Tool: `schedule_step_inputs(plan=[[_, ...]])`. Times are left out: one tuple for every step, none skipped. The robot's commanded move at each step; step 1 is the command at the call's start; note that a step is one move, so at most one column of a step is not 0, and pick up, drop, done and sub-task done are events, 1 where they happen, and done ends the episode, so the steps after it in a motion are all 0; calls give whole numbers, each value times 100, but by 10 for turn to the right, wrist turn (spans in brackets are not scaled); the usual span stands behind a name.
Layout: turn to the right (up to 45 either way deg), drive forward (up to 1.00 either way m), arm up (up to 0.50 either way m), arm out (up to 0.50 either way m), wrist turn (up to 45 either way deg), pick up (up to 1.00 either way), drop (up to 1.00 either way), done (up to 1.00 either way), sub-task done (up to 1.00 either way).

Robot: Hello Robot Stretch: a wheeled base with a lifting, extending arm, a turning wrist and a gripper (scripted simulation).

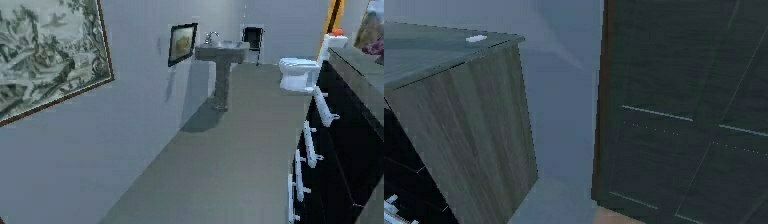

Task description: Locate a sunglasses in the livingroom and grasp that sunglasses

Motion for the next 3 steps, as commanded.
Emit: schedule_step_inputs(plan=[[30,0,0,0,0,0,0,0,0],[0,100,0,0,0,0,0,0,0],[-60,0,0,0,0,0,0,0,0]])
